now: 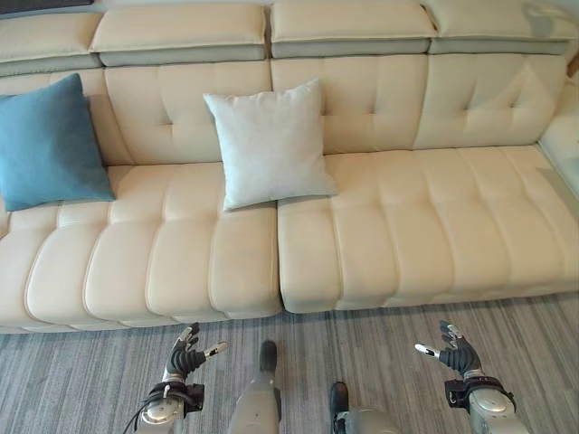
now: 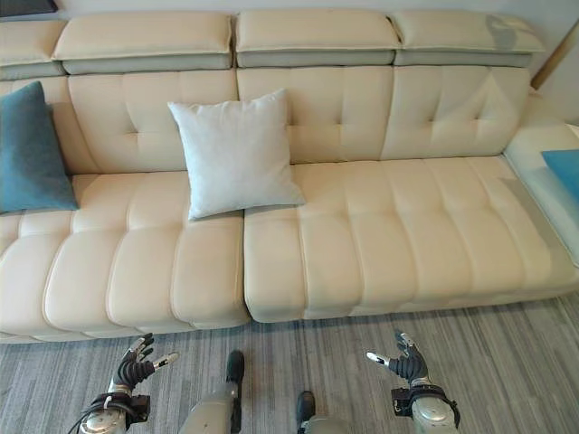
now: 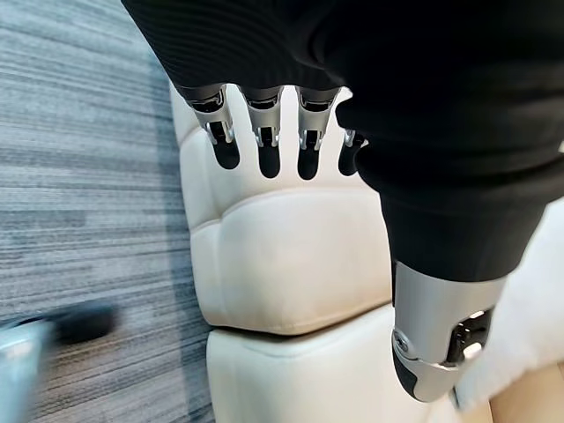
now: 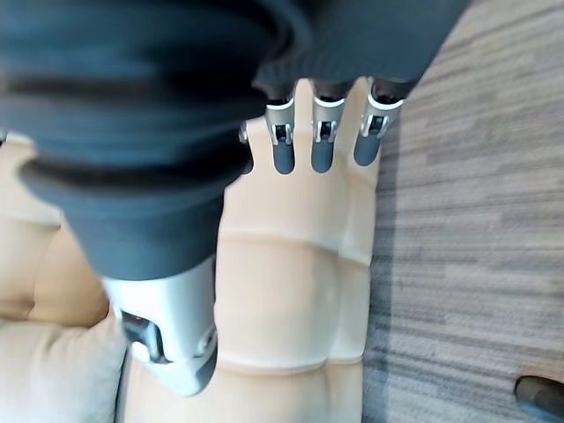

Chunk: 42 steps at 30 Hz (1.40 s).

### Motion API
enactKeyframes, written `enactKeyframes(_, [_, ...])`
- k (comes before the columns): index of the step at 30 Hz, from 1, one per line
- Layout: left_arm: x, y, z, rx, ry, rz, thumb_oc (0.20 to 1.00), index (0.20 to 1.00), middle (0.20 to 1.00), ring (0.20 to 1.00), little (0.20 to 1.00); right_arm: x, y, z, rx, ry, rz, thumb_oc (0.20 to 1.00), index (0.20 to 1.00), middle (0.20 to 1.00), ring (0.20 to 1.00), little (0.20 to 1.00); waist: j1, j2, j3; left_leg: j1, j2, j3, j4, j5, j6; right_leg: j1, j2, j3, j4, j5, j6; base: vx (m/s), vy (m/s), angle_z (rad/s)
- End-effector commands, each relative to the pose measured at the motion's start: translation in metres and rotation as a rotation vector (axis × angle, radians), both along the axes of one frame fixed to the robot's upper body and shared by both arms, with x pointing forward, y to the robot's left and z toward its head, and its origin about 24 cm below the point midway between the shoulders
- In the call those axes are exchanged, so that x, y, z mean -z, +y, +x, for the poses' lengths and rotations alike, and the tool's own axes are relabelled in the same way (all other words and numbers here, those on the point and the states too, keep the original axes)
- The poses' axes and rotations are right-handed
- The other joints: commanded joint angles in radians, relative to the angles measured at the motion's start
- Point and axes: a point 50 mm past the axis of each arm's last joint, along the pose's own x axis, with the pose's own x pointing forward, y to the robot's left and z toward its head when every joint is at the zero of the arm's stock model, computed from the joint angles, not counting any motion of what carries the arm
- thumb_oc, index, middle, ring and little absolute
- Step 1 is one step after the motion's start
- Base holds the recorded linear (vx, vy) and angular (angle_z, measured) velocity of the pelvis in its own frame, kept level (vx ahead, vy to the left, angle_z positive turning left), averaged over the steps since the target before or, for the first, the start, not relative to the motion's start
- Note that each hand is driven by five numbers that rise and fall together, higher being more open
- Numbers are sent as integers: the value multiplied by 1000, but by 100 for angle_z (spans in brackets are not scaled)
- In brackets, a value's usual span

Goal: Pick up all the scattered cushions and arrange them neatly on the sofa.

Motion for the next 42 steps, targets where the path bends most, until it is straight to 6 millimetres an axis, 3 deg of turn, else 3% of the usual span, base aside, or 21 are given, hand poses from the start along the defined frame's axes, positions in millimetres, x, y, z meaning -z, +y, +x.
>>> enactKeyframes(1, [-17,5,15,41,-91,46,1000,1000,1000,1000,1000,-11,1,10,-11,-68,-3,1000,1000,1000,1000,1000,-15,-12,0,-29,-40,-26,18,-71,34,61,7,8,-75,-11,118,-19,40,-38])
enactKeyframes(8, [-12,9,10,65,-31,75,1000,1000,1000,1000,1000,0,-2,-3,64,-28,39,1000,1000,1000,1000,1000,-65,-9,-31,40,-31,14,-77,-64,59,42,31,70,-85,21,129,-1,45,-38])
enactKeyframes(12, [-12,16,7,65,-10,104,1000,1000,1000,1000,1000,-5,3,5,48,-58,43,1000,1000,1000,1000,1000,-70,-9,-15,76,-2,119,-94,-79,71,-1,55,116,-39,34,148,-40,31,-89])
enactKeyframes(13, [-15,16,10,75,-23,112,1000,1000,1000,1000,1000,-8,7,12,31,-80,42,1000,1000,1000,1000,1000,-65,-9,-11,89,21,183,-103,-80,72,-27,45,67,-17,40,157,-70,-36,-153])
enactKeyframes(14, [-15,16,10,75,-24,113,1000,1000,1000,1000,1000,-8,7,12,31,-80,42,1000,1000,1000,1000,1000,-63,-10,-13,86,21,185,-104,-78,72,-30,45,70,-18,43,157,-53,-58,-173])
enactKeyframes(15, [-18,16,13,80,-38,117,1000,1000,1000,1000,1000,-10,8,14,27,-89,35,1000,1000,1000,1000,1000,-59,-8,-11,99,35,215,-111,-78,70,-36,30,9,-5,37,160,-28,-76,-235])
enactKeyframes(16, [-21,15,16,81,-52,116,1000,1000,1000,1000,1000,-11,10,16,25,-99,36,1000,1000,1000,1000,1000,-51,-3,-13,105,52,249,-125,-66,66,-49,7,-75,11,33,156,41,-203,-243])
enactKeyframes(17, [-25,14,19,58,-87,92,1000,1000,1000,1000,1000,-14,15,22,9,-117,27,1000,1000,1000,1000,1000,-24,11,-19,139,99,315,-134,-83,45,-29,-63,-287,36,-13,152,61,-220,-230])
enactKeyframes(18, [-23,12,17,56,-80,79,1000,1000,1000,1000,1000,-13,18,22,-4,-109,25,1000,1000,1000,1000,1000,-23,11,-20,154,110,343,-126,-88,42,-13,-82,-333,35,-19,148,112,-238,-167])
enactKeyframes(20, [-19,9,14,57,-67,67,1000,1000,1000,1000,1000,-12,20,21,-10,-103,24,1000,1000,1000,1000,1000,-28,8,-25,170,115,370,-116,-98,41,-9,-86,-329,33,-17,148,76,-129,-140])
enactKeyframes(22, [-14,2,11,67,-46,45,1000,1000,1000,1000,1000,-11,19,18,-3,-98,20,1000,1000,1000,1000,1000,-43,3,-29,181,133,399,-37,-130,30,-5,-77,-281,31,-26,143,148,-219,-125])
enactKeyframes(24, [-12,-7,11,92,-44,17,1000,1000,1000,1000,1000,-13,16,15,14,-108,20,1000,1000,1000,1000,1000,-60,-2,-19,157,179,410,118,-145,31,17,-65,-248,21,-41,121,215,-340,-83])
enactKeyframes(25, [-11,-17,14,93,-58,-22,1000,1000,1000,1000,1000,-17,12,18,23,-122,6,1000,1000,1000,1000,1000,-55,5,6,107,223,351,296,-106,24,55,-30,-211,22,-69,84,271,-310,-59])
enactKeyframes(26, [-11,-19,14,90,-64,-32,1000,1000,1000,1000,1000,-18,12,19,23,-123,5,1000,1000,1000,1000,1000,-48,4,12,78,207,307,329,-103,33,66,-25,-193,23,-75,77,230,-233,-52])
enactKeyframes(28, [-10,-24,15,100,-67,-44,1000,1000,1000,1000,1000,-24,15,25,5,-157,16,1000,1000,1000,1000,1000,-25,-7,23,-15,107,217,315,-116,67,91,-21,-148,7,-62,79,194,-87,-83])
enactKeyframes(31, [-9,-23,13,104,-58,-37,1000,1000,1000,1000,1000,-24,15,23,2,-157,13,1000,1000,1000,1000,1000,-7,-10,27,-73,88,210,259,-114,68,124,-18,-123,-5,-81,86,248,-52,-140])
enactKeyframes(34, [-9,-21,9,97,-46,-18,1000,1000,1000,1000,1000,-21,14,20,17,-142,2,1000,1000,1000,1000,1000,48,14,37,-188,4,112,19,38,36,216,48,-49,-17,-137,79,542,-48,-29])
enactKeyframes(38, [-9,-19,10,87,-45,-9,1000,1000,1000,1000,1000,-19,13,19,27,-135,2,1000,1000,1000,1000,1000,70,22,23,-238,-11,112,-86,74,36,275,74,10,-25,-171,79,405,20,-70])
enactKeyframes(40, [-8,-15,5,72,-41,1,1000,1000,1000,1000,1000,-18,15,18,14,-129,7,1000,1000,1000,1000,1000,91,12,0,-232,-21,114,-96,87,49,328,76,56,-13,-202,89,634,107,-52])
enactKeyframes(41, [-8,-14,4,77,-31,7,1000,1000,1000,1000,1000,-18,16,17,8,-127,13,1000,1000,1000,1000,1000,93,15,-11,-216,-13,111,-90,112,58,330,73,60,-3,-200,91,651,130,-52])
enactKeyframes(42, [-8,-13,4,85,-29,16,1000,1000,1000,1000,1000,-18,18,17,-6,-128,12,1000,1000,1000,1000,1000,94,-5,-16,-229,-29,99,-51,126,66,330,57,63,41,-178,101,500,110,-67])
